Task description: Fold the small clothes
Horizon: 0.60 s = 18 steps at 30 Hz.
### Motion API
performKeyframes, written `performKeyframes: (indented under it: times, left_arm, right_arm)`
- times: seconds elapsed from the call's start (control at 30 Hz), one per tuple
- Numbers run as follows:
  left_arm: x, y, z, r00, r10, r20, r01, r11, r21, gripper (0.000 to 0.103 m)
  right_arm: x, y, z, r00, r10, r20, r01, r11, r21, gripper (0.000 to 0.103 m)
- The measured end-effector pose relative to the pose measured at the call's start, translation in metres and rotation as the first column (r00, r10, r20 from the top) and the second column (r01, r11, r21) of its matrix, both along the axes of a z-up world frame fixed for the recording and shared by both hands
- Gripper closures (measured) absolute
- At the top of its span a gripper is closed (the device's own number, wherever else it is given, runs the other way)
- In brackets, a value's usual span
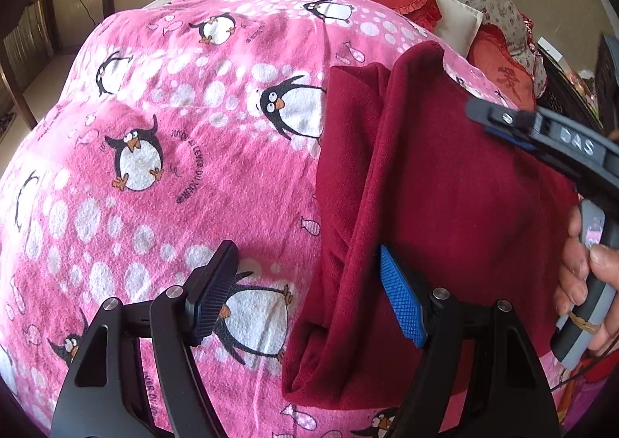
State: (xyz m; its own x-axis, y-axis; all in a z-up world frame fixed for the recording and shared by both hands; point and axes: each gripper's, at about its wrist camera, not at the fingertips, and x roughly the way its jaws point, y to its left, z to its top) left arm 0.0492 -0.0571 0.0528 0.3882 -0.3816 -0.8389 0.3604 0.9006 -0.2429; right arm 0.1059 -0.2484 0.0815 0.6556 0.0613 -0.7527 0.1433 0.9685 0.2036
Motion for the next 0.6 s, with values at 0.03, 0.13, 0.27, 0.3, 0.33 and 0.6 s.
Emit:
performKeyframes:
  times: [0.03, 0.13, 0.27, 0.3, 0.33, 0.6]
  left_arm:
    - [0.000, -0.001, 0.003, 1.000, -0.003, 0.012, 0.003, 1.000, 0.009, 0.029]
    - [0.003, -0.006, 0.006, 0.999, -0.011, 0.035, 0.010, 0.999, 0.033, 0.029]
    - [0.010, -0.016, 0.001, 1.000, -0.004, 0.023, 0.004, 0.999, 0.037, 0.029]
    - [0.011, -0.018, -0.001, 1.000, -0.002, 0.020, 0.001, 0.999, 0.037, 0.029]
    - [0.011, -0.019, -0.002, 1.000, 0.001, 0.018, -0.001, 0.999, 0.036, 0.029]
    - [0.003, -0.030, 0.013, 0.997, -0.023, 0.078, 0.020, 0.999, 0.043, 0.029]
  right_arm:
    - [-0.010, -0.008, 0.002, 1.000, -0.011, 0.007, 0.011, 1.000, 0.017, 0.067]
    - [-0.040, -0.027, 0.010, 0.998, -0.044, 0.039, 0.044, 0.999, -0.004, 0.067]
    - [-0.065, -0.057, 0.007, 0.996, -0.082, 0.022, 0.083, 0.994, -0.067, 0.067]
    - [-0.068, -0.065, 0.003, 0.996, -0.091, 0.012, 0.092, 0.993, -0.073, 0.067]
    - [-0.071, -0.076, -0.002, 0.995, -0.100, 0.009, 0.101, 0.993, -0.064, 0.067]
    - [-0.119, -0.108, 0.028, 0.971, -0.202, 0.130, 0.206, 0.979, -0.015, 0.066]
